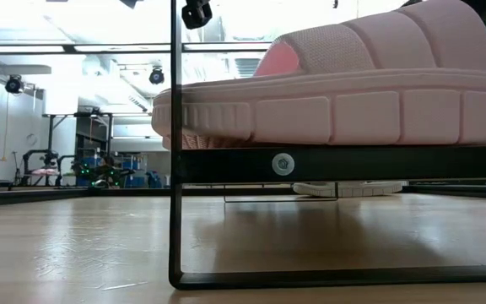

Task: Pick and place slides into the shelf
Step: Put the gray slide on the shelf

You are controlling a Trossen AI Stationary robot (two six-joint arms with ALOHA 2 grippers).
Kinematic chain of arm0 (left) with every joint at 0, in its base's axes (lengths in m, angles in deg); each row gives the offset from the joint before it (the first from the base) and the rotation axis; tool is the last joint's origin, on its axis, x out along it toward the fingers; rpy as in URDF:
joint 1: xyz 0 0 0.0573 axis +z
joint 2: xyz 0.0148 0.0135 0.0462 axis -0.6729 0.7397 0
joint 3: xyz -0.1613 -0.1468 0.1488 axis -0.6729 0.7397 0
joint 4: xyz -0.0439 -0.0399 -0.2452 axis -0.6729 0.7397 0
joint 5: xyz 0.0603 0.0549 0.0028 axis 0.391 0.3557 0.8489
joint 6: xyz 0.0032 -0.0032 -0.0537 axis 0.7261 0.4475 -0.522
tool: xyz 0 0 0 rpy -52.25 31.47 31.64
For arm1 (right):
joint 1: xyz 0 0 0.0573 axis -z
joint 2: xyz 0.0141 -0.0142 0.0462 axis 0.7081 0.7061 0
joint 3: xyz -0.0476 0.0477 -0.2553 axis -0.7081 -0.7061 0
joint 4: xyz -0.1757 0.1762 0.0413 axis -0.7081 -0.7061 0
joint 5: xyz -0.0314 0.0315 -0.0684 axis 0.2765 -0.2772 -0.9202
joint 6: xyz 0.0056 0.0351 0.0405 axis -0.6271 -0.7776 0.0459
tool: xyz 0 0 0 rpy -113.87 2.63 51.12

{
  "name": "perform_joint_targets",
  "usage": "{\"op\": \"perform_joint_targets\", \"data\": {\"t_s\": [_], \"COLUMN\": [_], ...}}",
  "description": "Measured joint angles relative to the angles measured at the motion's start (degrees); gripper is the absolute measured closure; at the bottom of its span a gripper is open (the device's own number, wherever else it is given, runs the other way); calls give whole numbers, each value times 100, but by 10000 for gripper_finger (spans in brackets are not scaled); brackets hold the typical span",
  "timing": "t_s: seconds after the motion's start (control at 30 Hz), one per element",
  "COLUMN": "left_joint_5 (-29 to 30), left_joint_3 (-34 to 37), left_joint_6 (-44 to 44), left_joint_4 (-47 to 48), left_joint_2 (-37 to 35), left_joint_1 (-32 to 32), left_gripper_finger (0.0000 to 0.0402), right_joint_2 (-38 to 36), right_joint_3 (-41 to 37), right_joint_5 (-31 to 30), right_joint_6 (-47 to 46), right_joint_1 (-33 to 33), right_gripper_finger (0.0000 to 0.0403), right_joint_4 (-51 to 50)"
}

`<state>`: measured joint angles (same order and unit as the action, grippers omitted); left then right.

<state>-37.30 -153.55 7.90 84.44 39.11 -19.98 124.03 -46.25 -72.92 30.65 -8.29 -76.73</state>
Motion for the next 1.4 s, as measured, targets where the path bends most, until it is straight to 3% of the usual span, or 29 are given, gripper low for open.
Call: {"op": "perform_joint_targets", "data": {"t_s": [0.3, 0.63, 1.0, 1.4], "left_joint_5": [110, 172, 189, 325], "left_joint_3": [0, 0, -2, -2], "left_joint_6": [-6, -138, -286, -476], "left_joint_4": [0, 2, -2, -12], "left_joint_2": [4, 4, 2, 0], "left_joint_1": [-155, -273, -418, -568], "left_gripper_finger": [141, 141, 141, 141], "right_joint_2": [309, 1106, 1714, 2544], "right_joint_3": [0, 0, 0, 0], "right_joint_5": [917, 1715, 2323, 2858], "right_joint_6": [371, 952, 1905, 2237], "right_joint_1": [800, 1227, 2016, 2471], "right_gripper_finger": [158, 163, 163, 163], "right_joint_4": [403, 720, 890, 1772]}}
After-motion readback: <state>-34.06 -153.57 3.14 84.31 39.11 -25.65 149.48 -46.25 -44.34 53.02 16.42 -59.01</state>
